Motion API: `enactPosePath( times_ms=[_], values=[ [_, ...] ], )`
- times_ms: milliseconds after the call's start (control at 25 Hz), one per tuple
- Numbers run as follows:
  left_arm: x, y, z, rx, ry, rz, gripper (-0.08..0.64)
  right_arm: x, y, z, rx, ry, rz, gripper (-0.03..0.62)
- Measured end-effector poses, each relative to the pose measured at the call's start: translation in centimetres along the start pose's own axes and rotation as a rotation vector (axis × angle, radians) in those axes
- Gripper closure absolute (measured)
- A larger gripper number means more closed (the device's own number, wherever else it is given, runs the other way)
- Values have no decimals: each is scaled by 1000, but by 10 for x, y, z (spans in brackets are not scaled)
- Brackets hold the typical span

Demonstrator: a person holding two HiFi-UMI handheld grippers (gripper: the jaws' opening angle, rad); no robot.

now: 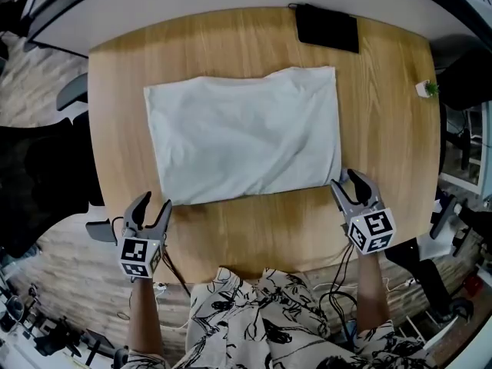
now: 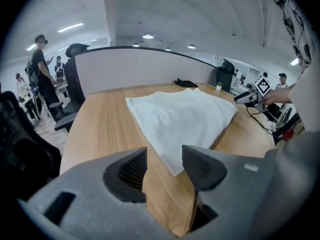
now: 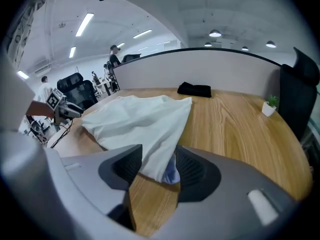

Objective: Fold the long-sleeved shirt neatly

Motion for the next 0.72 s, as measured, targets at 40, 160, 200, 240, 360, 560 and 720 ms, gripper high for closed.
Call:
enactPosePath(
  times_ms=[40,160,200,240,360,560,720],
  values=[
    [4,-4,1,-4,-12,9,331,-4,-6,1,-2,1,-13,367],
    [14,-11,-3,-18,-34,25,339,-8,-21,1,-39,11,-40,368],
    [17,-13,-6,-24,-37,24,344,-7,-24,0,-54,6,-44,374],
    [19,-14,-8,-29,-39,25,352,-6,-27,-1,-67,2,-50,385],
    [19,-18,-13,-39,-40,45,381,-4,-35,-8,-89,-6,-73,432],
    [24,-19,-20,-48,-43,23,480,3,-39,-13,-88,-47,-66,558],
    [25,-16,-18,-41,-26,7,525,4,-37,-9,-90,-71,-29,566]
  ],
)
Point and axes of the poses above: the fingertips, and each gripper's own axes: z backward along the fingers, x to its right, y out of its top, the point moved 8 cm from there along z, backward along the fingers, and after that the axes turned 3 degrees about -z, right-handed, at the moved point
